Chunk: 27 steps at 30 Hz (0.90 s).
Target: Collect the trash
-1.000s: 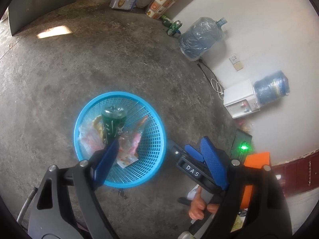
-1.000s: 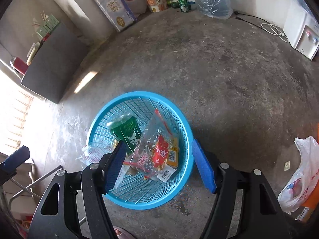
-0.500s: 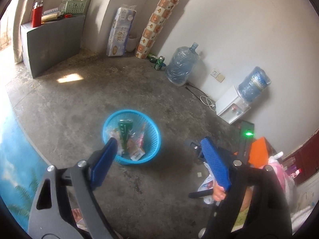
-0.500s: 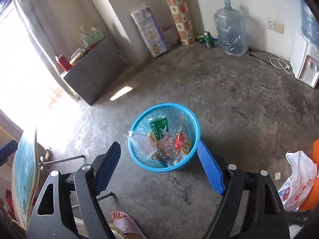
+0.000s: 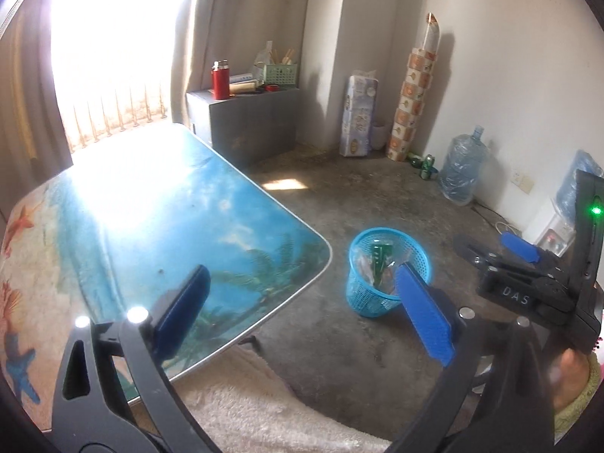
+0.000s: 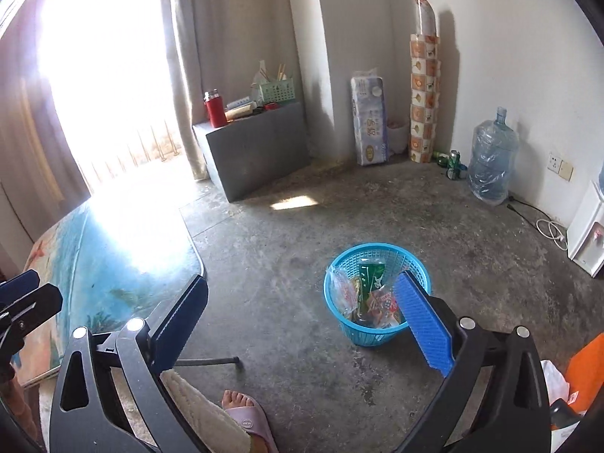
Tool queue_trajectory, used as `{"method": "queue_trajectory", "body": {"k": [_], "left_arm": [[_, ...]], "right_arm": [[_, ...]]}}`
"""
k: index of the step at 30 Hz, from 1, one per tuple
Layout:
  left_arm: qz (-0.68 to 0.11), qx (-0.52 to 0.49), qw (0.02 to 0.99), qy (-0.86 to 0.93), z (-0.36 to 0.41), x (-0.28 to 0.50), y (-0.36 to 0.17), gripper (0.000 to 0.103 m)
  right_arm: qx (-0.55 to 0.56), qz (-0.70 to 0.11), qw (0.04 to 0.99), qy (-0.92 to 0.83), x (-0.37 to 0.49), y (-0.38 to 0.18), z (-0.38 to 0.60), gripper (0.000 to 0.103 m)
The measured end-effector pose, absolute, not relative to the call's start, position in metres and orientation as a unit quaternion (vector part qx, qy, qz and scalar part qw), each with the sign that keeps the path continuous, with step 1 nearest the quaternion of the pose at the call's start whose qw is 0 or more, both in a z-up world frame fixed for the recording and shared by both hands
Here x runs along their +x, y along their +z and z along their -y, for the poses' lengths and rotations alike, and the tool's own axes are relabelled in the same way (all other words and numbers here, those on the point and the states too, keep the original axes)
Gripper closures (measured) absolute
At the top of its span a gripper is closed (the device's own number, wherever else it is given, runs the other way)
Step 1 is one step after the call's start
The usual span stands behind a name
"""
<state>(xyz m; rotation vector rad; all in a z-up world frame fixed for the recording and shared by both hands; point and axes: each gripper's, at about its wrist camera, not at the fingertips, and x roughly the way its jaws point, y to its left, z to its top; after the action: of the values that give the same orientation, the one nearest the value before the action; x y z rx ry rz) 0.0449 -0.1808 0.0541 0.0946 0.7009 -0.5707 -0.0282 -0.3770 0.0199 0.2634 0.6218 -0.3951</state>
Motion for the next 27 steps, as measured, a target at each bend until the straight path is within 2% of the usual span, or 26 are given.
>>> {"method": "queue_trajectory", "body": {"k": [9, 15, 22, 27], "left_arm": [[-0.351, 0.023, 0.917, -0.190, 0.138, 0.038, 0.050, 0.008], [-0.360, 0.033, 0.918, -0.161, 0.136, 0.038, 0.049, 0.008], [-0.360, 0.037, 0.920, -0.153, 0.139, 0.036, 0.042, 0.008], [-0.377, 0.030, 0.907, -0.186, 0.142, 0.038, 0.041, 0.008]], "right_arm": [[0.078, -0.315, 0.930, -0.173, -0.032, 0.035, 0.321, 0.006], [0.071, -0.311, 0.922, -0.217, -0.039, 0.042, 0.309, 0.006], [0.006, -0.346, 0.890, -0.296, -0.036, 0.033, 0.296, 0.006], [0.016, -0.362, 0.881, -0.304, -0.039, 0.032, 0.295, 0.006]]}}
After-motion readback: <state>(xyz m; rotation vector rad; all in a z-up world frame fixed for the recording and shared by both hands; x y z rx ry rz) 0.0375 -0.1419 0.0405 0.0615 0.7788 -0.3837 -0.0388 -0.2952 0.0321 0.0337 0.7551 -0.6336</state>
